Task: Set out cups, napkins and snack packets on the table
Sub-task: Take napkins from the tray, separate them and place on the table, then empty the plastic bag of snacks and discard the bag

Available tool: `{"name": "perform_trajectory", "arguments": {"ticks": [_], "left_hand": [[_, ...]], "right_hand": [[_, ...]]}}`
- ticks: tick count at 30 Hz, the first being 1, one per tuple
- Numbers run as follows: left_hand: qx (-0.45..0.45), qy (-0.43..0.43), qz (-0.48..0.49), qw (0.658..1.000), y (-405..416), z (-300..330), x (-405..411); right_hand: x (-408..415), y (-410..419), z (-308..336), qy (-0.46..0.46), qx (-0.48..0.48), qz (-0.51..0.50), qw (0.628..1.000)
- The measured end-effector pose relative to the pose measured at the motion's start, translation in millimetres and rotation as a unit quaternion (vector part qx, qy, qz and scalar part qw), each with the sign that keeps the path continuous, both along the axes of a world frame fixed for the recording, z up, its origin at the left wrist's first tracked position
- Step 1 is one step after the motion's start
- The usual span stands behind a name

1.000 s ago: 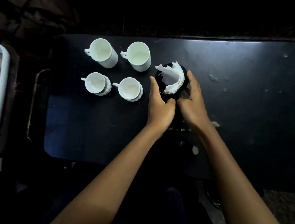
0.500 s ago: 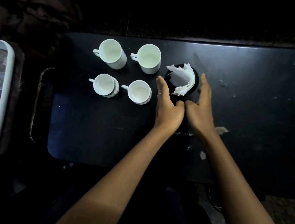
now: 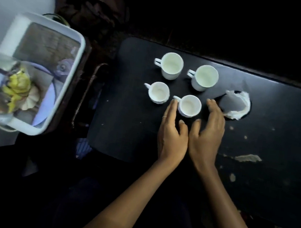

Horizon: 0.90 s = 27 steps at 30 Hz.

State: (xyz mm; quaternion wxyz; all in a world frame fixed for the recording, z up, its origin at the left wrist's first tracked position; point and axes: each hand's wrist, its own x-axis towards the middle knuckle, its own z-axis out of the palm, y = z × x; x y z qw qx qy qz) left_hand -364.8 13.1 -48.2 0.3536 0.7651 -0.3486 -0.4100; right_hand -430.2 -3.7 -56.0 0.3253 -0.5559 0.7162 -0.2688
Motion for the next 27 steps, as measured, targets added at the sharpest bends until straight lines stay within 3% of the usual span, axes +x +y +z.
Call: {"name": "perform_trajectory", "arguments": {"ticks": [7,12,23,27], "left_hand": [[0.015,-0.044,0.08,0.996,27.2,13.0,94.9],[0.024,-0.088,0.15,0.985,49.7,16.1,177.5],[0.061,-0.138,0.285,0.947,98.4,16.3,343.7],[0.08,-0.18,0.274,0.941,116.7,17.0,391.9]], "right_hand": [[94.7,12.0,15.1,-0.003,0.008,0.153,0.988],[177.0,23.5,20.8,0.013,0.019,0.278,0.96],[361.2,45.2,43.6,0.02,-0.029,0.491,0.871],[423.9,48.2,39.2,0.074,-0.048,0.581,0.809]]}}
